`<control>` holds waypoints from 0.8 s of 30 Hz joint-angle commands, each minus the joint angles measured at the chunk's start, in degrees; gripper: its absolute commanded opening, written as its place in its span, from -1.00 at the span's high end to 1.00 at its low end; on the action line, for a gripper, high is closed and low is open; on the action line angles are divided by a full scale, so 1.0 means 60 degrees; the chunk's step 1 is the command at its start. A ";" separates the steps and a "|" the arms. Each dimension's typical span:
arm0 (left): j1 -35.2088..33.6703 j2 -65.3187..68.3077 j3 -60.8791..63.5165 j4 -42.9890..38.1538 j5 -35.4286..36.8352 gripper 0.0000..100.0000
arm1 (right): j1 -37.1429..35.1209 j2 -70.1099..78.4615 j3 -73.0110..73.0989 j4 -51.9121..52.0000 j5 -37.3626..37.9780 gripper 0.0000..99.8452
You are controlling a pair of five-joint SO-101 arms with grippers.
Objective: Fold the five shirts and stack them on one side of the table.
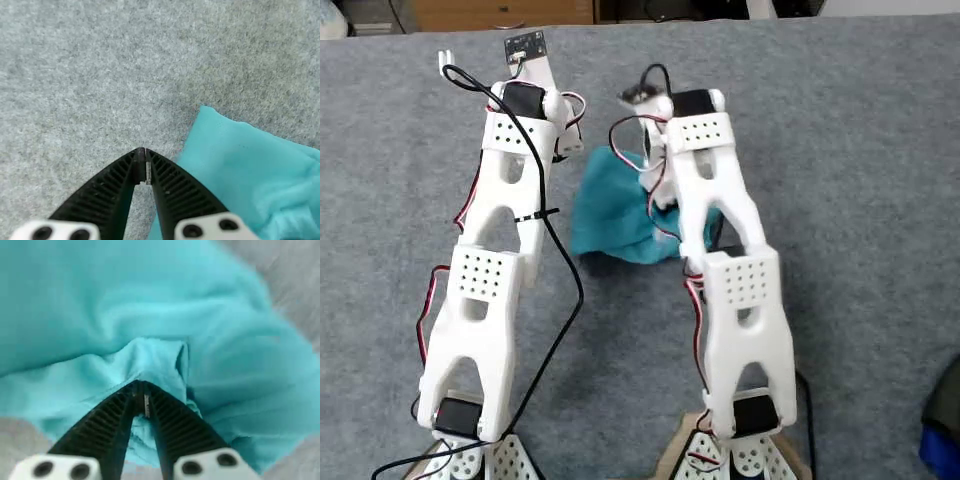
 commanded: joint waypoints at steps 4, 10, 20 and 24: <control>0.0015 -0.0168 -0.0425 0.0029 -0.0103 0.96 | 0.0974 -0.2601 0.2000 0.0161 0.0073 0.99; 0.0278 -0.0168 -0.0425 0.0147 -0.0103 0.96 | 0.1165 -0.4110 0.3465 0.0161 0.0571 0.99; 0.0352 -0.0168 -0.0440 0.0410 -0.0103 0.96 | 0.0886 -0.5399 0.4432 -0.3048 0.0967 0.99; 0.0366 -0.0168 -0.0440 0.0601 -0.0103 0.96 | 0.0535 -0.4945 0.4857 -0.4894 0.0967 0.99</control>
